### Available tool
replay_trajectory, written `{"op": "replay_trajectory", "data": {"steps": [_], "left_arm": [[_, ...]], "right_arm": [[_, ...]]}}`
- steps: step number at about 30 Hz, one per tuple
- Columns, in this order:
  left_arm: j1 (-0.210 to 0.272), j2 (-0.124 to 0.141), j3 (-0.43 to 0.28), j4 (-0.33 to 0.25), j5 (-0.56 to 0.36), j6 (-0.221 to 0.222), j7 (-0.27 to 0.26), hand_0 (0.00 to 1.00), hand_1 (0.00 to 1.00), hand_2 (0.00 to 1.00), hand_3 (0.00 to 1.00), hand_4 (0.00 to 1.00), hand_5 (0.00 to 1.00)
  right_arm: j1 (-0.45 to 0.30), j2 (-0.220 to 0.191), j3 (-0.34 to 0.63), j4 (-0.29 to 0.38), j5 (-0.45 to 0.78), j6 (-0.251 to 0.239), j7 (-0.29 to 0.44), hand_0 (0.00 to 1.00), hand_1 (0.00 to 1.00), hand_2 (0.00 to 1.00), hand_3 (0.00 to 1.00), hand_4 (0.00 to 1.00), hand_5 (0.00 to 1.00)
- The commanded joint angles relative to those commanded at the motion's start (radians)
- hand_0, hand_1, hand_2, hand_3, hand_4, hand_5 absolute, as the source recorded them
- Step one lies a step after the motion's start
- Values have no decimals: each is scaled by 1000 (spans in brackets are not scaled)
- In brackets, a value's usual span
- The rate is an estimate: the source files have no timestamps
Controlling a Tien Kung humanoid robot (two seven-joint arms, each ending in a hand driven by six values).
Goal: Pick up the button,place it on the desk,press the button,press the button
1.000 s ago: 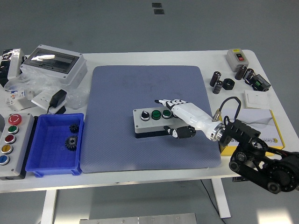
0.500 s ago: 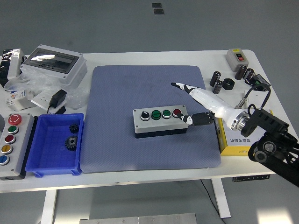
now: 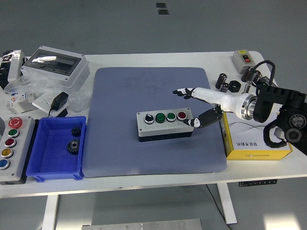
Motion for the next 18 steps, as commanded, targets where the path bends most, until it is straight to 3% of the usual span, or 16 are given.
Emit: {"op": "replay_trajectory", "data": {"steps": [1,7,18], "left_arm": [[1,0,0,0,0,0,0,613,512,526,589,596,204],[1,-1,1,0,-3,1,0,614,512,526,588,596,203],[-1,-2,-2,0,1,2,0,614,511,527,588,596,203]], "right_arm": [[5,6,-4,-11,-1,28,-8,2,185,289,772,316,72],[20,36,-17,-70,-16,68,-19,2,153,267,786,282,45],[34,80,-22,-174,-35,29,-1,2,123,250,792,268,47]]}}
